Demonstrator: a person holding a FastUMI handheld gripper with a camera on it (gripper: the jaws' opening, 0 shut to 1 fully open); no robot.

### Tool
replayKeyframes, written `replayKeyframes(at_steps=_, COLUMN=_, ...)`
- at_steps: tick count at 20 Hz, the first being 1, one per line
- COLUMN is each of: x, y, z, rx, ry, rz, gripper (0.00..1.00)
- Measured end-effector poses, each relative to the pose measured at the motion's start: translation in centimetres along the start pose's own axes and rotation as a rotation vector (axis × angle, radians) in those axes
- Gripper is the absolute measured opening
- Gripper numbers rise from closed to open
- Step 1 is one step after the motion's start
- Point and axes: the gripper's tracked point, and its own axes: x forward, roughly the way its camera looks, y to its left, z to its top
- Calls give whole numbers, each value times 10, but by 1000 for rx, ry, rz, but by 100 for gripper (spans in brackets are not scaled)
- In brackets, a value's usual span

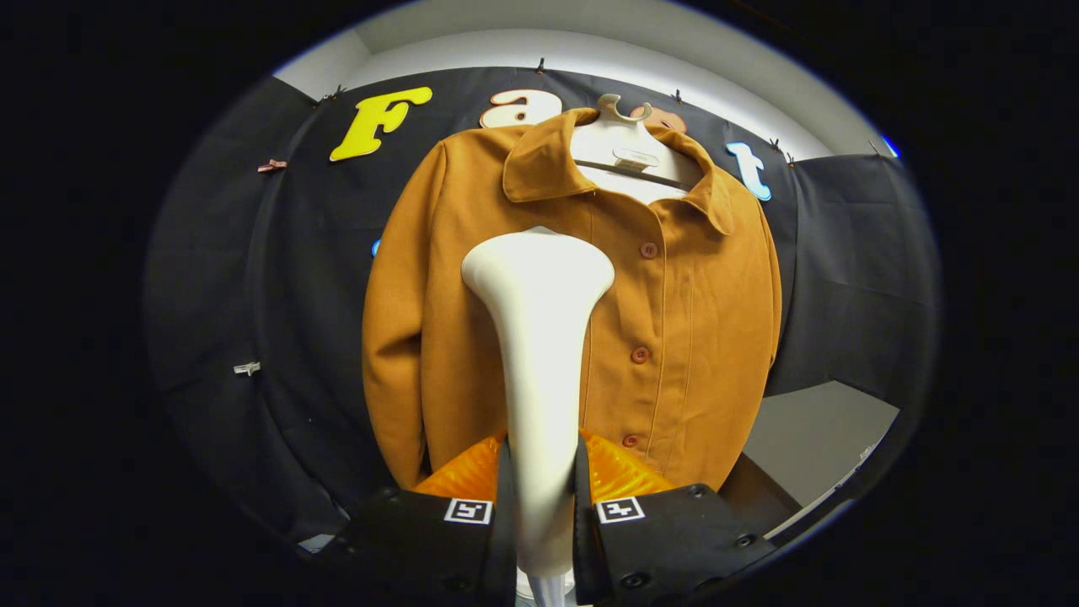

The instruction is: Iron the clothes twice with a garment steamer, once on the left side and once on the right side.

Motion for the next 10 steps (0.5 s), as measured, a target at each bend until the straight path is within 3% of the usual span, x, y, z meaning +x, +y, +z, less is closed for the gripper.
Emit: replayKeyframes(at_steps=10, x=-7, y=-2, z=-68, rx=14, ry=72, rz=2, gripper=30)
